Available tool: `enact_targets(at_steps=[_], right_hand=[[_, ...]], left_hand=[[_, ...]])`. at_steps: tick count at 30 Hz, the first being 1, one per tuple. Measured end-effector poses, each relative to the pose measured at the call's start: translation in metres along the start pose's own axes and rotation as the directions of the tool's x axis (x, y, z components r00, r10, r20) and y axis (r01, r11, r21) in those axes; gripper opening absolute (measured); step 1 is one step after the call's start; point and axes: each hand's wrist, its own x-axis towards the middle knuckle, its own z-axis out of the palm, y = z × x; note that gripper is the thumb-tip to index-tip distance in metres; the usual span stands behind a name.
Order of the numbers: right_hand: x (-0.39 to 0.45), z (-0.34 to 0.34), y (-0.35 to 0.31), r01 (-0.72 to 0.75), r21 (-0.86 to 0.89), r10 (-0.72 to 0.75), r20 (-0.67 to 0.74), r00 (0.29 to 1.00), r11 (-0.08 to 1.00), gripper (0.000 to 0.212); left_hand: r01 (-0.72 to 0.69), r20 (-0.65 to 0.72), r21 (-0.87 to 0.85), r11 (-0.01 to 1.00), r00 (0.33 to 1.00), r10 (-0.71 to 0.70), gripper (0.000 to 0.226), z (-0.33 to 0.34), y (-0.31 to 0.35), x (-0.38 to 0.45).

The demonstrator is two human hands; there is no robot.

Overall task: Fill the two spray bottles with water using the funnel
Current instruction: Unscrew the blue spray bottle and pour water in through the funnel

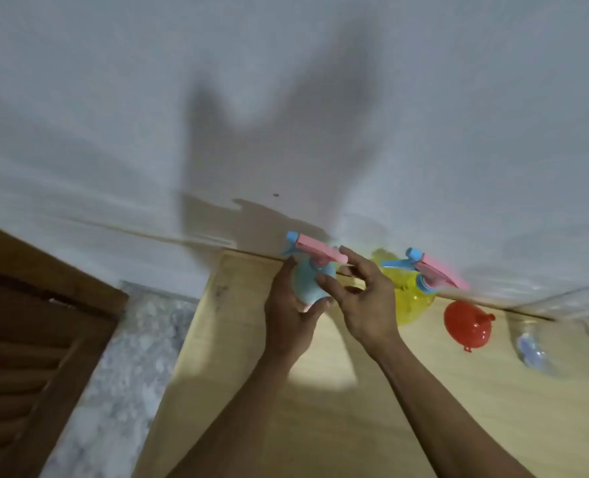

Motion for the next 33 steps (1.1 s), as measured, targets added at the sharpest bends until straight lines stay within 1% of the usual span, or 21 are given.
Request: enact_targets(at_steps=[1,4,7,8,11,13,16,20,24,27,30,33], right_hand=[[0.005,0.002,0.001,-0.004,0.014,0.004,0.013,1.000,1.000,0.055],[0.017,0.007,0.004,0.008,0.037,-0.009,0.041,0.999,0.999,0.047],[0.024,0.010,0.005,0.070,0.037,-0.072,0.049,0.996,0.997,0.027],[0.024,0.010,0.003,0.081,0.027,-0.082,0.065,0.994,0.996,0.026],[0.022,0.008,-0.004,0.106,0.037,-0.109,0.090,0.990,0.994,0.028],[0.018,0.004,-0.011,0.116,0.050,-0.121,0.100,0.988,0.992,0.025],[0.009,-0.005,-0.025,0.080,0.121,-0.094,0.113,0.989,0.989,0.021],[-0.011,-0.015,-0.042,0.124,0.125,-0.140,0.122,0.983,0.984,0.016],[-0.040,-0.030,-0.059,0.192,0.119,-0.205,0.115,0.972,0.974,0.030],[-0.056,-0.047,-0.071,0.193,0.131,-0.209,0.121,0.970,0.972,0.027],[-0.074,-0.067,-0.081,0.231,0.124,-0.245,0.113,0.963,0.965,0.025],[-0.092,-0.087,-0.087,0.246,0.118,-0.257,0.090,0.962,0.962,0.025]], left_hand=[[0.002,0.001,-0.025,1.000,1.000,-0.002,0.082,0.003,-0.002,0.005],[0.036,-0.012,-0.022,0.999,0.999,-0.036,0.075,0.011,-0.007,0.014],[0.023,-0.042,-0.001,1.000,0.999,-0.023,0.071,0.015,-0.009,0.015],[0.021,-0.038,0.003,1.000,0.999,-0.021,0.071,0.014,-0.007,0.014],[0.008,-0.042,0.018,1.000,0.999,-0.007,0.070,0.011,-0.001,0.011],[-0.006,-0.032,0.030,1.000,0.999,0.007,0.073,0.007,0.010,0.005],[-0.020,-0.005,0.023,1.000,1.000,0.020,0.080,-0.002,0.028,-0.007],[-0.016,-0.055,-0.045,0.999,0.998,0.013,0.082,-0.012,0.048,-0.032],[-0.027,-0.112,-0.071,0.997,0.993,0.019,0.082,-0.018,0.069,-0.062],[-0.059,-0.099,-0.085,0.995,0.994,0.050,0.079,-0.019,0.086,-0.083],[-0.072,-0.070,-0.082,0.994,0.995,0.066,0.079,-0.021,0.101,-0.102],[-0.083,-0.018,-0.082,0.993,0.997,0.082,0.078,-0.020,0.111,-0.117]])
